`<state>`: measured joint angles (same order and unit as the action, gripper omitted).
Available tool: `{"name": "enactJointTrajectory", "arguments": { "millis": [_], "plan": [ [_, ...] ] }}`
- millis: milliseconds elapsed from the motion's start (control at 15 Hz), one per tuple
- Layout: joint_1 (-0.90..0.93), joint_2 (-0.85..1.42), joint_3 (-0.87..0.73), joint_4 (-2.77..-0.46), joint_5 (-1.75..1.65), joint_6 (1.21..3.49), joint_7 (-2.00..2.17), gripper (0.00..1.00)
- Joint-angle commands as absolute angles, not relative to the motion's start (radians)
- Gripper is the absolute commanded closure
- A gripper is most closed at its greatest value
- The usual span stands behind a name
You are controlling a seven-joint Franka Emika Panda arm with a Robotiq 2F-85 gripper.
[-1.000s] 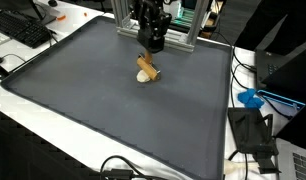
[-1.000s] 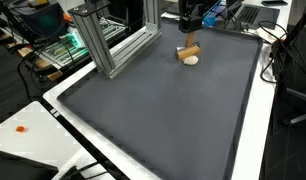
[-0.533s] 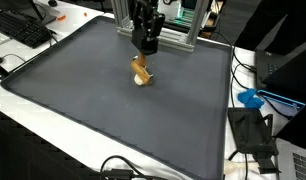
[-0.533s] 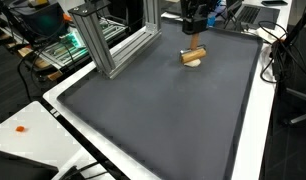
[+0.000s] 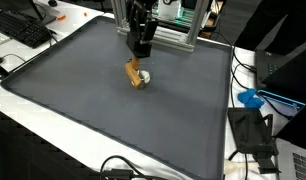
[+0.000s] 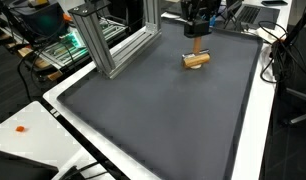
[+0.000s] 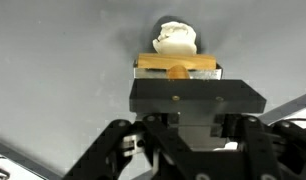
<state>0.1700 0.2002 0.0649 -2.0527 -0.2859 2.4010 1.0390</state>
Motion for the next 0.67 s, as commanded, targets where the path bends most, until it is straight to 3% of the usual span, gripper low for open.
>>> {"name": "enactJointTrajectory", "arguments": {
  "millis": [0, 600],
  "plan": [
    [0.183, 0.213, 0.056, -2.070, -0.275, 2.392, 1.068, 0.66],
    [0.174, 0.199, 0.084, -2.054, -0.121, 2.297, 0.949, 0.66]
  ]
}}
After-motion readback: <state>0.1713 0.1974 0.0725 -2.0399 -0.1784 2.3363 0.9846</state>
